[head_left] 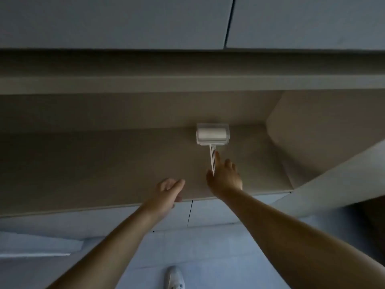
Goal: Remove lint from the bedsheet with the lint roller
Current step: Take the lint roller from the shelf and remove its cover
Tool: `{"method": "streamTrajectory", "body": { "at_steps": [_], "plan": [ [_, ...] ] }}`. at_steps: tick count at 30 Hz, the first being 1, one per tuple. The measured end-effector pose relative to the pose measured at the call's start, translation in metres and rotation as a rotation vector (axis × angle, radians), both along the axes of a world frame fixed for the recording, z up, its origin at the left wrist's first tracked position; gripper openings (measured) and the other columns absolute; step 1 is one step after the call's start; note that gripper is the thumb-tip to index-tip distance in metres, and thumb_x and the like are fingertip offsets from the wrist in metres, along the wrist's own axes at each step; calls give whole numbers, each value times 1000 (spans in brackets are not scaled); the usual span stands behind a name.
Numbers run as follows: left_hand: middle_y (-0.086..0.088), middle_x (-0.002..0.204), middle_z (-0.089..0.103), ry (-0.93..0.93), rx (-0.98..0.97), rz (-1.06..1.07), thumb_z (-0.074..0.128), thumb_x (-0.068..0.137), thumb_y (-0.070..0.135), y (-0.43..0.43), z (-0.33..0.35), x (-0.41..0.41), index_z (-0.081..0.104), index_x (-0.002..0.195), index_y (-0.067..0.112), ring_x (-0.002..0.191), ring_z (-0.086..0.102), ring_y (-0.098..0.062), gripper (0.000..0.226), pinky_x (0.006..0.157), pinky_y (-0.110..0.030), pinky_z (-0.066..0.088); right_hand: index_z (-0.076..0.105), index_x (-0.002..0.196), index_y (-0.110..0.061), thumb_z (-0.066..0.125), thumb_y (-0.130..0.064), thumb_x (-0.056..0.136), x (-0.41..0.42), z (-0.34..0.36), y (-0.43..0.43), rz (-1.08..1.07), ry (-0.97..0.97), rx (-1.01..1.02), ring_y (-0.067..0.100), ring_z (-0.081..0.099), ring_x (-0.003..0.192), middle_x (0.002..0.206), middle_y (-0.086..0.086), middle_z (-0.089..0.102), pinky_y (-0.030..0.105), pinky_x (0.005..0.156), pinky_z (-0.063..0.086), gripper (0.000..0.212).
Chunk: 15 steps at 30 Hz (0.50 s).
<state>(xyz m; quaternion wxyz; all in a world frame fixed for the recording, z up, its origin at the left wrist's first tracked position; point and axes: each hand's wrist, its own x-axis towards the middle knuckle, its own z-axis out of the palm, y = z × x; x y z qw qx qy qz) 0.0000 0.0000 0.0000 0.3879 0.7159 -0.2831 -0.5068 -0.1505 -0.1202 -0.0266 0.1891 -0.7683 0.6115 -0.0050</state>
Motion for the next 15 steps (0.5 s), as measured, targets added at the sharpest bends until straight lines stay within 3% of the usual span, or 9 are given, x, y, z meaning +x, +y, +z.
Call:
{"method": "streamTrajectory", "body": {
  "at_steps": [5,11,15],
  "plan": [
    [-4,89,68,84,54,28,57,102,30,-15,-13,11,62,89,19,77,65,-17,17,80,-34,47,0,153,-31,47,-38,96,16,-15,-24,-16,73,-50,33,44,123,137,17,41,44,97,43,75],
    [-2,86,65,110,64,23,56,103,29,-34,-16,2,59,90,20,74,62,-16,15,71,-29,44,6,155,-24,40,-1,90,12,-17,-37,10,-5,-25,35,42,117,134,19,36,46,94,47,77],
    [-9,101,63,190,58,94,51,105,32,-49,-5,-10,55,108,16,85,63,-23,17,76,-35,51,11,152,-37,48,-10,93,-23,6,-31,78,-13,26,24,51,106,129,10,39,41,87,53,74]
  ]
}}
